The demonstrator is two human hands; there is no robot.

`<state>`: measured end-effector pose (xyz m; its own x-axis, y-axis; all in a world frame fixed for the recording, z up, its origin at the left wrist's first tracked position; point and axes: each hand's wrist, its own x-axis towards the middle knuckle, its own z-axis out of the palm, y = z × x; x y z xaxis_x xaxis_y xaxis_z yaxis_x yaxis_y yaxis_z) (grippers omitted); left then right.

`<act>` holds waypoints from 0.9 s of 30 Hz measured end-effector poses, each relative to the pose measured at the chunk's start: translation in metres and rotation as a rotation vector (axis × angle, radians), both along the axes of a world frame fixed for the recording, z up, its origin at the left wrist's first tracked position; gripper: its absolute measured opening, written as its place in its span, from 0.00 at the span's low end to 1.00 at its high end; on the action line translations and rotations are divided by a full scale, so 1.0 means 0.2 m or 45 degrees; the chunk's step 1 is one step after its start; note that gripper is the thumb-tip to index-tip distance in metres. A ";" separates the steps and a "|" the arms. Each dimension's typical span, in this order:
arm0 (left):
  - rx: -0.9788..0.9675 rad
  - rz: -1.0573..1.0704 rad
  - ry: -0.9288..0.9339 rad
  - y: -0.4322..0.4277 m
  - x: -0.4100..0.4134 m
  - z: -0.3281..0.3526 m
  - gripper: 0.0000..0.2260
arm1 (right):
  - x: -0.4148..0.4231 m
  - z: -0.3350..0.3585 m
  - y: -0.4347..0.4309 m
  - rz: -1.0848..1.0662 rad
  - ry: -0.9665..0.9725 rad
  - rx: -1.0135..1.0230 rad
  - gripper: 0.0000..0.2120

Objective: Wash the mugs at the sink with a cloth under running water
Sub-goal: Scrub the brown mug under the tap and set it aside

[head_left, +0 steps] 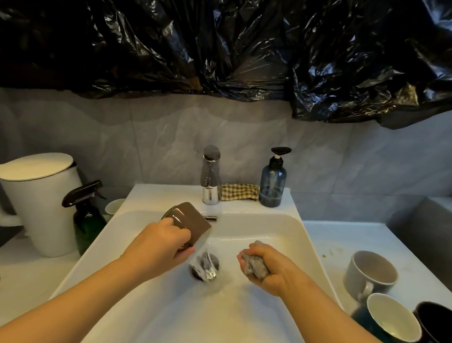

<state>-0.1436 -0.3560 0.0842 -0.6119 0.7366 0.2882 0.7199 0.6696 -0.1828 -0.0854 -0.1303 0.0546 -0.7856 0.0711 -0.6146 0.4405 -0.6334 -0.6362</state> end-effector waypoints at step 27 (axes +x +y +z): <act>-0.132 -0.096 0.054 0.18 0.17 0.06 0.10 | 0.20 -0.06 0.08 -0.181 -0.034 0.921 0.13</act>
